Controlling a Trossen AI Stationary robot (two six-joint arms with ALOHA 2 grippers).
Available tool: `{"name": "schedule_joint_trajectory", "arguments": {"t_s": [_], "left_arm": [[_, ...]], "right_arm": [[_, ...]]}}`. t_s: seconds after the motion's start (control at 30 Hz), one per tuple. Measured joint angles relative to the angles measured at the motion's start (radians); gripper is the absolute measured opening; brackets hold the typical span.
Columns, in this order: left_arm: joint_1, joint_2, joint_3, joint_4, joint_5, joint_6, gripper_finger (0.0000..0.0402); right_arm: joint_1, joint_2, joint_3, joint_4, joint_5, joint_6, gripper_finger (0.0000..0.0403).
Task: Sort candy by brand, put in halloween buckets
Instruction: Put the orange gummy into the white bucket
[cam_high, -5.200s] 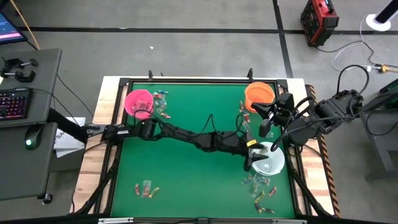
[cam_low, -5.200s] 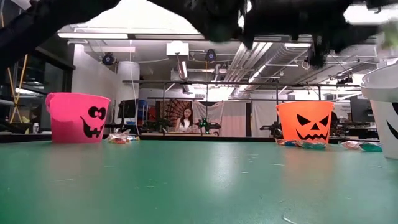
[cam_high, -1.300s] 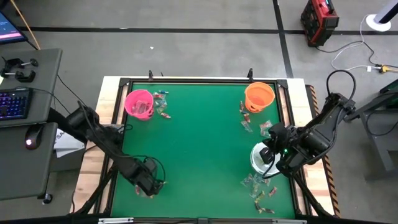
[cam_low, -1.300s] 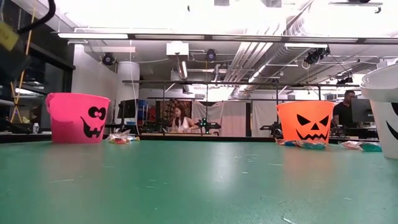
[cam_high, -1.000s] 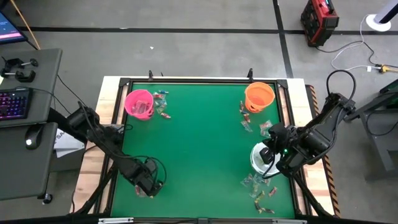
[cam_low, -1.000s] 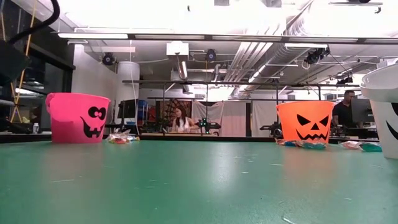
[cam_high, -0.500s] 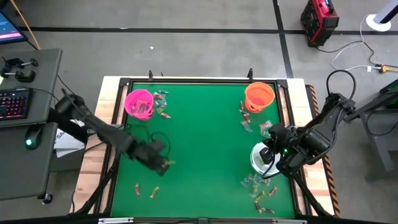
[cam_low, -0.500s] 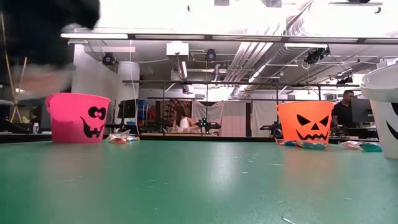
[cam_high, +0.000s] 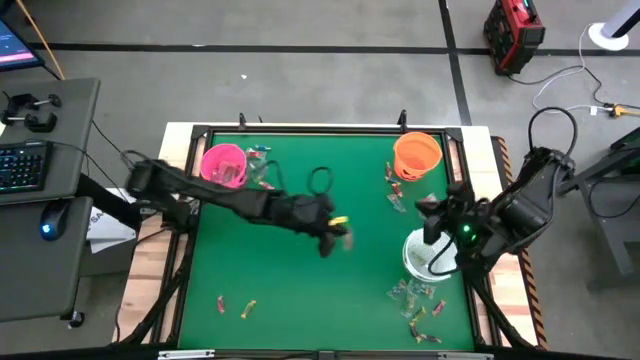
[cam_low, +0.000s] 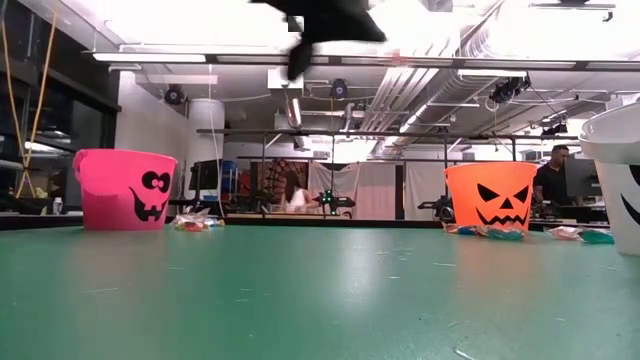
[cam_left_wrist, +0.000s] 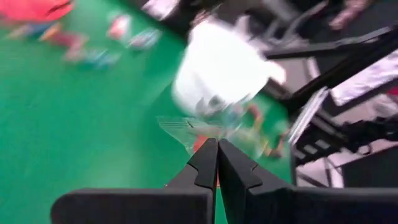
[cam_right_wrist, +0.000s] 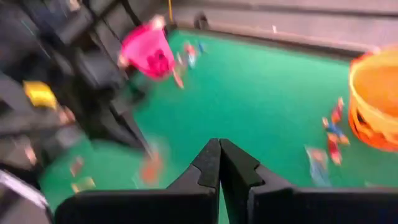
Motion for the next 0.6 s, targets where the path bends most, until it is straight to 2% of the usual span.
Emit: {"name": "schedule_joint_trajectory", "arguments": {"t_s": [0.1,0.43,0.6], "left_arm": [[0.009,0.149,0.16,0.061,0.048,0.07,0.0],[0.014,0.569,0.716,0.109,0.182,0.271,0.0],[0.013,0.723,0.902,0.108,0.205,0.296,0.0]], "right_arm": [[-0.001,-0.004,0.041,-0.001,0.054,-0.047,0.0],[-0.001,-0.004,0.058,0.0,0.054,-0.076,0.0],[-0.001,-0.004,0.058,-0.001,0.054,-0.076,0.0]]}}
